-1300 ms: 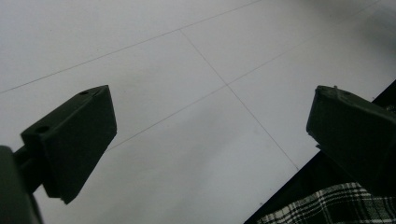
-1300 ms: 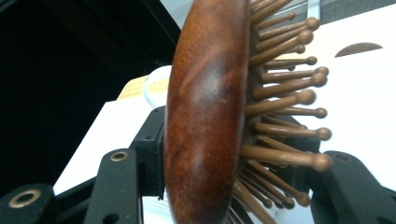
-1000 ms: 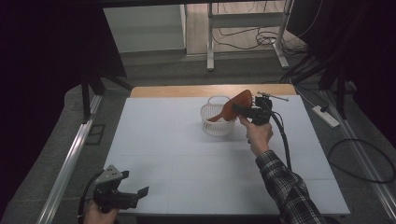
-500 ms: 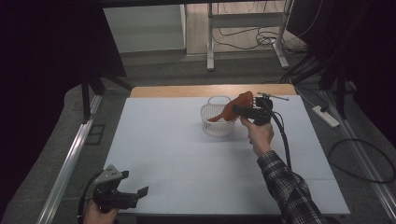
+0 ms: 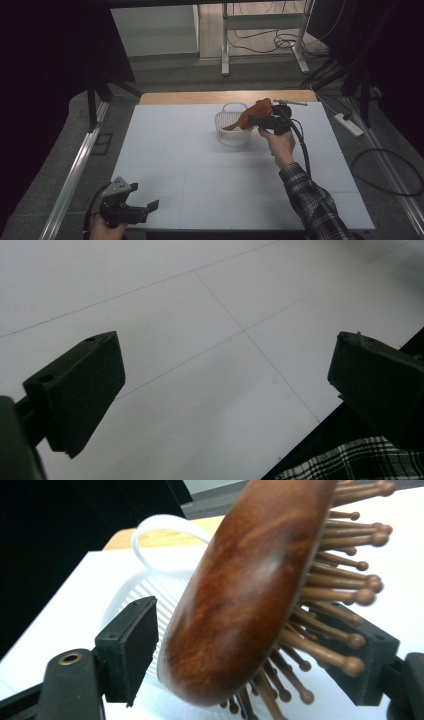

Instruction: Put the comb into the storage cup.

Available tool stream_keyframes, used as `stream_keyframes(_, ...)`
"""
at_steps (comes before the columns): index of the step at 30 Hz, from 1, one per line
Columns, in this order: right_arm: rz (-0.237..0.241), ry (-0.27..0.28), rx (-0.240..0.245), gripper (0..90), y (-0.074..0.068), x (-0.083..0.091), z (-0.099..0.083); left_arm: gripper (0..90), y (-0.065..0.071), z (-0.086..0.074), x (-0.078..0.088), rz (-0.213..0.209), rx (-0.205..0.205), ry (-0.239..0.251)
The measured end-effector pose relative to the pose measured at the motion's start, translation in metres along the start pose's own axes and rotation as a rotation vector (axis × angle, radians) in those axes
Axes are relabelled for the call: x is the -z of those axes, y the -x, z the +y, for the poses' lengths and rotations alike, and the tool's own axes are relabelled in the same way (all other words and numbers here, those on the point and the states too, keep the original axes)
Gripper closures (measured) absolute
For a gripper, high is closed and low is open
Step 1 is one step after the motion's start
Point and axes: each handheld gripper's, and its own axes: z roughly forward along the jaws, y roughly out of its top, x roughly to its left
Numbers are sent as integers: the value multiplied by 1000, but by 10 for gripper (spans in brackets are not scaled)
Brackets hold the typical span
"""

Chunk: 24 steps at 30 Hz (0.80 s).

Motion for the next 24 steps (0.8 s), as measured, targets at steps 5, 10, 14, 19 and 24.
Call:
stream_keyframes(5,-9,-18,37,184,-1,3,0,23,0,0,0,0,0,0)
stream_keyframes(10,-5,-30,66,175,-3,5,1,23,0,0,0,-1,0,0)
stream_keyframes(14,7,-39,94,169,-5,7,1,23,0,0,0,-1,1,1)
stream_keyframes(19,18,-53,117,154,-6,10,2,23,0,0,0,0,0,0)
stream_keyframes(24,17,-76,157,118,-7,13,1,23,0,0,0,0,3,2)
